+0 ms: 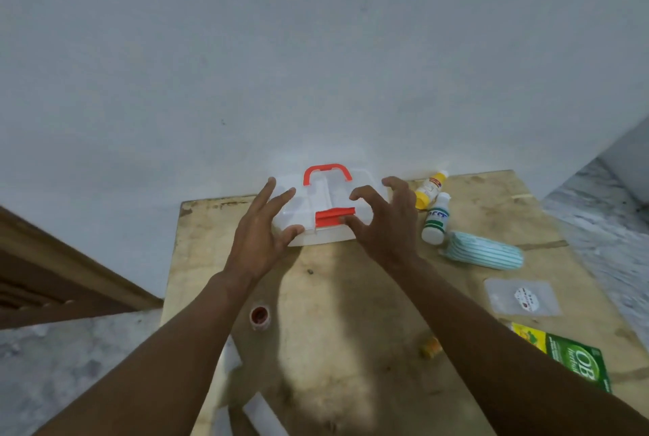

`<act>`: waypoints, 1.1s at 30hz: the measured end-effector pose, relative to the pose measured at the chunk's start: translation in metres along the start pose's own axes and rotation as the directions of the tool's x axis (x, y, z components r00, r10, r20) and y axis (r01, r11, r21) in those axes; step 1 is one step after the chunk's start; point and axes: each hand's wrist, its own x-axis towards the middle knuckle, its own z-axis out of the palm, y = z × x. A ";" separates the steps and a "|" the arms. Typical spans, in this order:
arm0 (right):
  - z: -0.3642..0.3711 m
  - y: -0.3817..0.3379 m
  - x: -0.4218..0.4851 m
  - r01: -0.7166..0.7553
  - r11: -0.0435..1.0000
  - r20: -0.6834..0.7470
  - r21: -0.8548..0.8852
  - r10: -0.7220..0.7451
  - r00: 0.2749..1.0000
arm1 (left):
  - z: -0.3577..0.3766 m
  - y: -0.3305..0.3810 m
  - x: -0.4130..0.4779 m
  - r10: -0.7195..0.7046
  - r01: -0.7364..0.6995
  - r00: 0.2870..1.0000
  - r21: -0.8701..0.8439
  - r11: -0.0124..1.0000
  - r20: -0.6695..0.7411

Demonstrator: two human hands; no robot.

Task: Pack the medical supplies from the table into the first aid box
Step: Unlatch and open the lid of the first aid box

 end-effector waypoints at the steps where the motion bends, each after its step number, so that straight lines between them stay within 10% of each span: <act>1: -0.002 0.003 0.004 0.002 0.999 0.013 0.046 -0.002 1.000 | 0.001 0.002 -0.002 -0.012 0.013 1.000 -0.041 0.999 0.020; 6: -0.015 0.002 0.029 0.129 0.956 0.326 0.265 -0.214 0.921 | 0.015 0.027 -0.041 -0.468 0.406 0.869 -0.312 0.859 -0.161; 13: -0.027 0.001 0.032 0.155 0.947 0.245 0.282 -0.228 0.942 | 0.024 0.047 -0.027 -0.456 0.311 0.880 -0.564 0.765 -0.134; 33: -0.059 -0.007 0.008 0.344 0.914 0.262 0.214 -0.393 0.881 | 0.029 0.037 -0.071 -0.473 0.377 0.876 -0.477 0.794 -0.096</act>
